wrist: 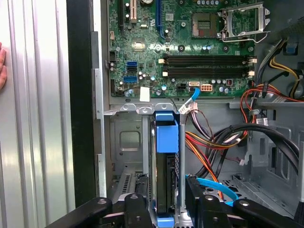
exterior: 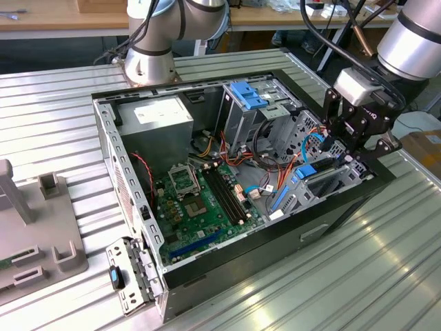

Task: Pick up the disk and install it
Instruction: 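Insert the disk into the insertion slot, then insert the first disk wire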

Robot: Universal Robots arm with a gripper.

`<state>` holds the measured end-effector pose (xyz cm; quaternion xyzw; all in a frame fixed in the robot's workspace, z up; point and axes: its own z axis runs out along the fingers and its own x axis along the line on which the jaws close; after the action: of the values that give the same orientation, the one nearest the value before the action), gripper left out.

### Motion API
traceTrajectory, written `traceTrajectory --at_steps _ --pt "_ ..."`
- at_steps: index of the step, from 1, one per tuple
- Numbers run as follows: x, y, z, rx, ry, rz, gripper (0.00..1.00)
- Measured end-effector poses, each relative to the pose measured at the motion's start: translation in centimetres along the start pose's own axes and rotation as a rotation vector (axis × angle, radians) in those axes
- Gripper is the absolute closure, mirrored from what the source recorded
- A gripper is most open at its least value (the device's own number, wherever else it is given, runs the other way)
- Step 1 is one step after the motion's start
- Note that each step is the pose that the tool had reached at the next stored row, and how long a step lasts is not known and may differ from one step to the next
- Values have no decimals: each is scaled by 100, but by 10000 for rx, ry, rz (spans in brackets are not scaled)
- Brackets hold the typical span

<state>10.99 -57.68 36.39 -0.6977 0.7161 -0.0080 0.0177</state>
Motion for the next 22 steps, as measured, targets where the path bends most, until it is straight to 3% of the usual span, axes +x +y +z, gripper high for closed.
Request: traceTrajectory --at_steps 4,11,22 --pt "1 -1 -2 0 1 10 56" --pt "-20 -3 -65 0 0 17 56" --pt "-43 -37 -65 -1 2 19 56"
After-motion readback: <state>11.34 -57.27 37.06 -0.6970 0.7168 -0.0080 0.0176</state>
